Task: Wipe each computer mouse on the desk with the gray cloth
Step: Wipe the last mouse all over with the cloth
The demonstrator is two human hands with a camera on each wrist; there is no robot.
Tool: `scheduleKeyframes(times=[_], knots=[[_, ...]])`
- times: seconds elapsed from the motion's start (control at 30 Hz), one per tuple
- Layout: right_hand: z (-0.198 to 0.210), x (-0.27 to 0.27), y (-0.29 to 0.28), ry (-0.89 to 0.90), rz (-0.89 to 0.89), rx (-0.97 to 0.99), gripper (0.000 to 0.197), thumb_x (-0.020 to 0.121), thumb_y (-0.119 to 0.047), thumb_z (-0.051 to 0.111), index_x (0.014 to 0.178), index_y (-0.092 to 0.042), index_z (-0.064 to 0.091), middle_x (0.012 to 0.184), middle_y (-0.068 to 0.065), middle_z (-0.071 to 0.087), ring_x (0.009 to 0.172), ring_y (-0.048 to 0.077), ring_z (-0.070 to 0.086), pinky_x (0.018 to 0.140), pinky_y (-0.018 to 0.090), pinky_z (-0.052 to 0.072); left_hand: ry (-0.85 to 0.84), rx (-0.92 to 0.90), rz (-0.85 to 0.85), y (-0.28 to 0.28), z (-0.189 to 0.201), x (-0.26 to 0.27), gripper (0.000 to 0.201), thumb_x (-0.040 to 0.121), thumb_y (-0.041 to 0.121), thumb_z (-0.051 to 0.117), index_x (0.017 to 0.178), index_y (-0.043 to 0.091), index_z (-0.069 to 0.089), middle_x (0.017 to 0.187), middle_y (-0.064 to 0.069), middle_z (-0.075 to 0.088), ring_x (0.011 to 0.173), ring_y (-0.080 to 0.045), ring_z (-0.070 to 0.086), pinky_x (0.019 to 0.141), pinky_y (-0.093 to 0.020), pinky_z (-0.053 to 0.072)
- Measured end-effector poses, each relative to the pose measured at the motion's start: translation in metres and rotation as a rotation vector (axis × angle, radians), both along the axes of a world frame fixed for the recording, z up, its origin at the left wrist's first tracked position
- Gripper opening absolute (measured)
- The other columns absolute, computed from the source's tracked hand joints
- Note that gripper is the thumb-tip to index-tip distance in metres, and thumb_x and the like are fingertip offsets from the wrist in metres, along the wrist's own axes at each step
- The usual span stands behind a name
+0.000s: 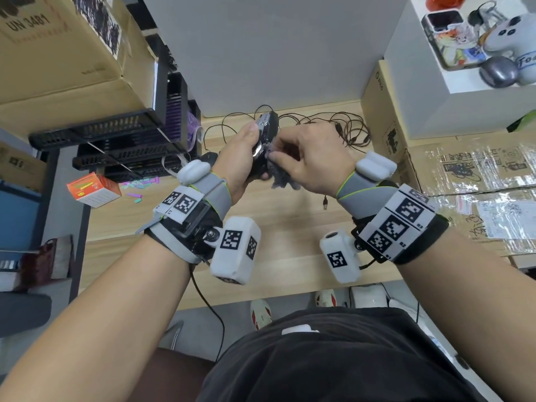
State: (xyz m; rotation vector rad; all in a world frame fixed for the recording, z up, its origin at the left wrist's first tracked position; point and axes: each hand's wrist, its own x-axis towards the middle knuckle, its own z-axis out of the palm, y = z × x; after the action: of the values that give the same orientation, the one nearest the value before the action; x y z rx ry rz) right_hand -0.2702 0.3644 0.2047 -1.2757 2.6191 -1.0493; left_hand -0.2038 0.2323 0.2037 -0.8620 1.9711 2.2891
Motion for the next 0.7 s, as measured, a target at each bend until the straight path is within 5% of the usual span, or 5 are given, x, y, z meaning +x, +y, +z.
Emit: scheduleKeyframes(times=[0.17,0.37,0.47,0.57,0.7], knots=[[-0.015,-0.009,0.007,-0.038,-0.082,0.055,0.011,0.082,-0.023,0.064,0.076,-0.014,0.067,0.065,-0.003,0.061,0.067,0.026,0.06,0.066,0.03,0.042,0.031,-0.033,-0.028,0.001,-0.003,-0.001,0.033,0.112,0.028,0.027,0.115,0.016,0.058,0.088,-0.007,0.061,0.062,-0.018,0.052,0.052,-0.029,0.04],[-0.003,0.001,-0.002,-0.019,-0.052,-0.078,0.02,0.082,-0.031,0.062,0.079,-0.013,0.069,0.067,-0.003,0.064,0.063,0.016,0.054,0.064,0.028,0.039,0.005,-0.039,-0.009,-0.003,-0.002,-0.004,0.033,0.111,0.03,0.029,0.109,0.022,0.061,0.094,-0.009,0.061,0.077,-0.024,0.055,0.065,-0.034,0.04],[-0.007,-0.011,0.002,-0.046,-0.098,-0.029,0.014,0.083,-0.025,0.065,0.082,-0.012,0.07,0.068,-0.005,0.062,0.069,0.022,0.061,0.065,0.024,0.035,0.034,-0.064,-0.049,-0.002,-0.003,-0.004,0.033,0.112,0.029,0.028,0.111,0.019,0.059,0.088,-0.006,0.059,0.063,-0.017,0.053,0.054,-0.029,0.04],[-0.001,-0.005,0.0,-0.018,-0.037,-0.021,0.014,0.084,-0.025,0.064,0.078,-0.013,0.067,0.063,-0.008,0.057,0.059,0.014,0.049,0.06,0.023,0.031,0.025,-0.065,-0.046,-0.002,-0.002,-0.003,0.032,0.112,0.028,0.028,0.107,0.017,0.057,0.083,-0.004,0.059,0.057,-0.014,0.053,0.052,-0.027,0.039],[-0.004,-0.011,0.002,-0.052,-0.077,0.003,0.011,0.084,-0.024,0.065,0.079,-0.015,0.068,0.063,-0.008,0.059,0.061,0.015,0.053,0.065,0.028,0.043,0.033,-0.066,-0.07,-0.003,-0.003,-0.001,0.032,0.112,0.029,0.027,0.114,0.013,0.055,0.083,-0.007,0.059,0.057,-0.015,0.053,0.053,-0.027,0.039]])
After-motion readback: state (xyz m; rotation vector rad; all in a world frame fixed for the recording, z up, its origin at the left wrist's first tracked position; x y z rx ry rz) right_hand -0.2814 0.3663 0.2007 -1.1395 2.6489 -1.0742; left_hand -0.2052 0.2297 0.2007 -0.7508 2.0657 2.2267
